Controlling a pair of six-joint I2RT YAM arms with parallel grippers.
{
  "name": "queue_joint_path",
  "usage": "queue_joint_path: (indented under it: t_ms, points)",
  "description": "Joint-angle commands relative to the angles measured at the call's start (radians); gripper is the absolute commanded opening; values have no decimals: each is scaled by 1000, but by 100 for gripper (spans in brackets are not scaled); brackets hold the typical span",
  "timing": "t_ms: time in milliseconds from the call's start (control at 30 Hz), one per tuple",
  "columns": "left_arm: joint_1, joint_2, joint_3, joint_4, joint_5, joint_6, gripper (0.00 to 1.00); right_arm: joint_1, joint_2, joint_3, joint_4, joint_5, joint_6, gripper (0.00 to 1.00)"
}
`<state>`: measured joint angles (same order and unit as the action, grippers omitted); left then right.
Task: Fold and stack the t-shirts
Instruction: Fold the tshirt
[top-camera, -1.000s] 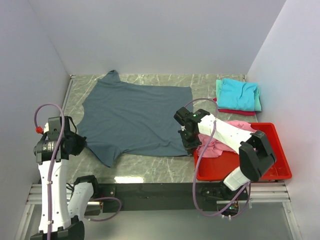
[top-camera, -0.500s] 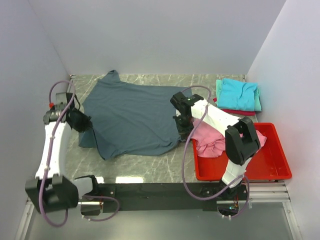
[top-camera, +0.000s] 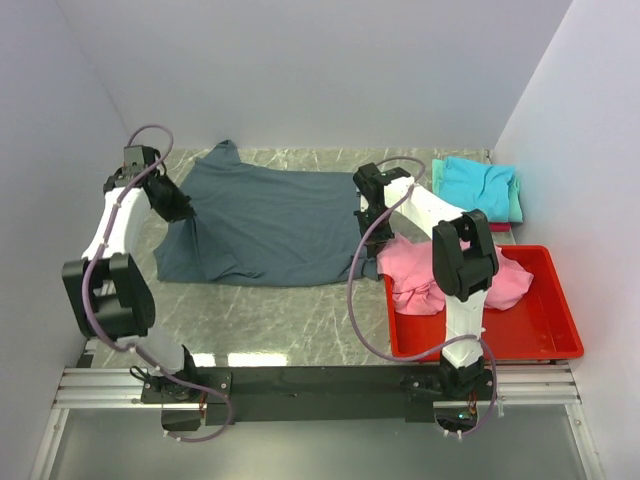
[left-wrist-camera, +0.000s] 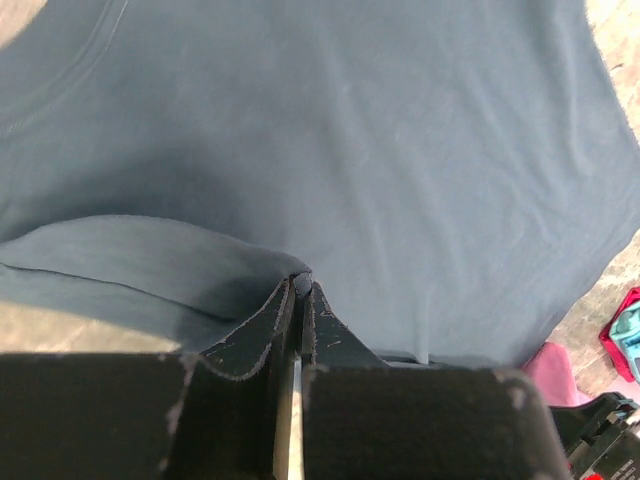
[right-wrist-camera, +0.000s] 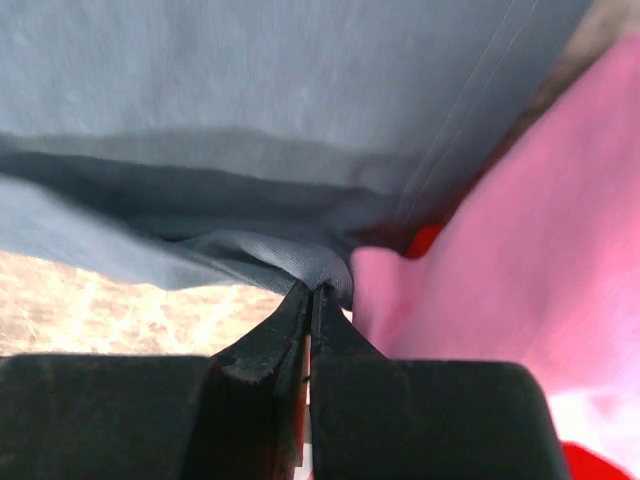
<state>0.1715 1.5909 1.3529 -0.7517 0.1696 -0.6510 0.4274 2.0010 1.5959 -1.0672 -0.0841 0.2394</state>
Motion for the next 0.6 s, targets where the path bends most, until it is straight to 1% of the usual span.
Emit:
queue_joint_path:
  t_ms: [0,167,333,567]
  points:
    - [3,61,107,45,45,70,1,-16,18,68,-20,-8,-31,0]
    - [3,153,207,40,94,96,1,-29,48,95,-23,-9,-37,0]
    - [3,240,319,-12,84,125,1,-35,59,104,-20,-11,-46,0]
    - [3,262,316,-8,44,132,1,-36,73,121,-33,0,-45,0]
